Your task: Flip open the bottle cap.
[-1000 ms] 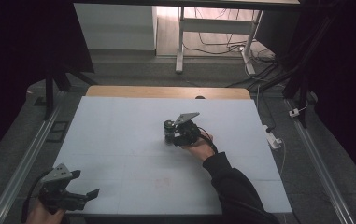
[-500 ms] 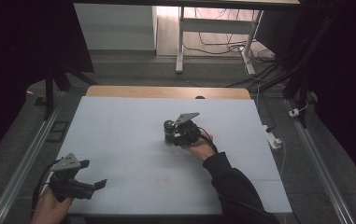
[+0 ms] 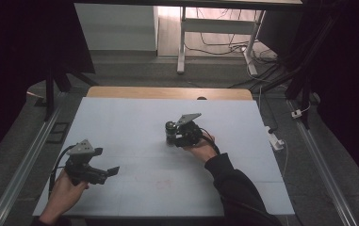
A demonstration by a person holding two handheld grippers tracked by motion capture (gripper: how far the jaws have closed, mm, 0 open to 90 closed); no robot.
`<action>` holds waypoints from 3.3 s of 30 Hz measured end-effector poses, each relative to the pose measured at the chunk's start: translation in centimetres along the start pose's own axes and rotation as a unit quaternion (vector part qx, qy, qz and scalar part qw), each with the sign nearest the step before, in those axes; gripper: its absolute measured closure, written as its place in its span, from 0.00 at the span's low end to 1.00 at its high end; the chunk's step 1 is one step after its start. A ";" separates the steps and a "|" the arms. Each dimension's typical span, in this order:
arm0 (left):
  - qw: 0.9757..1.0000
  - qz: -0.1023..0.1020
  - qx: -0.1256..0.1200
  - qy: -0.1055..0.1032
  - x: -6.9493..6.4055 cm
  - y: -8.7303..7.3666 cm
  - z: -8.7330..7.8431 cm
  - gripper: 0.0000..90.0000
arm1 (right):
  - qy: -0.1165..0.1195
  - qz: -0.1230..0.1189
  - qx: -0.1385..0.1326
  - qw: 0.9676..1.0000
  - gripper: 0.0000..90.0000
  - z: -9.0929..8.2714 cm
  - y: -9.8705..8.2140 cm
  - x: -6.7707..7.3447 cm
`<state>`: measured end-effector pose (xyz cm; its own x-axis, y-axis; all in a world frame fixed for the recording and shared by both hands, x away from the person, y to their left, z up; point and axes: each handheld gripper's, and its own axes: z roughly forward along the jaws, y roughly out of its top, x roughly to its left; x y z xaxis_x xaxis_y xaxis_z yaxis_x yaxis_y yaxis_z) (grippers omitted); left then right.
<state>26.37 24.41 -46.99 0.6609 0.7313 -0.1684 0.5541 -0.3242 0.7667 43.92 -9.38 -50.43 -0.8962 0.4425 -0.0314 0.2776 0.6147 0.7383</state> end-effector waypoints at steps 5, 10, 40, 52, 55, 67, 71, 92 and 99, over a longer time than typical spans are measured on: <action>1.000 0.025 -0.004 0.000 0.1 1.7 0.9 0.00 | 0.001 -0.001 0.000 1.000 0.58 0.0 0.0 0.0; 0.999 0.039 0.001 -0.004 0.2 3.6 2.5 0.00 | 0.004 -0.003 0.001 1.000 0.58 0.0 0.0 -0.1; 0.996 0.082 0.011 -0.034 -0.3 8.6 9.7 0.00 | 0.004 -0.004 0.001 1.000 0.58 0.0 0.0 -0.1; 0.995 0.091 0.016 -0.043 -0.3 10.3 12.6 0.00 | 0.003 -0.003 0.000 1.000 0.58 0.0 0.0 -0.1; 0.994 0.095 0.022 -0.043 -0.4 10.6 13.5 0.00 | 0.003 -0.003 0.000 1.000 0.58 0.0 0.0 -0.1; 0.991 0.125 0.027 -0.044 -0.9 10.9 14.2 0.54 | 0.002 -0.004 -0.001 1.000 0.58 0.0 0.0 0.0; 0.990 0.120 0.025 -0.063 -1.1 11.0 14.3 0.80 | 0.002 -0.004 -0.001 1.000 0.58 0.0 0.0 0.0; 0.990 0.119 0.026 -0.065 -1.8 11.8 15.1 0.98 | 0.002 -0.004 -0.002 1.000 0.58 0.0 -0.1 0.0; 0.991 0.116 0.021 -0.067 -1.9 12.0 14.8 0.98 | 0.002 -0.004 0.000 1.000 0.58 0.0 0.0 0.0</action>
<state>39.21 10.24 -46.66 0.8325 0.5491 -0.0738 0.3985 -0.5009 0.7683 43.89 -9.40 -50.45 -0.8996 0.4354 -0.0349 0.2702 0.6175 0.7387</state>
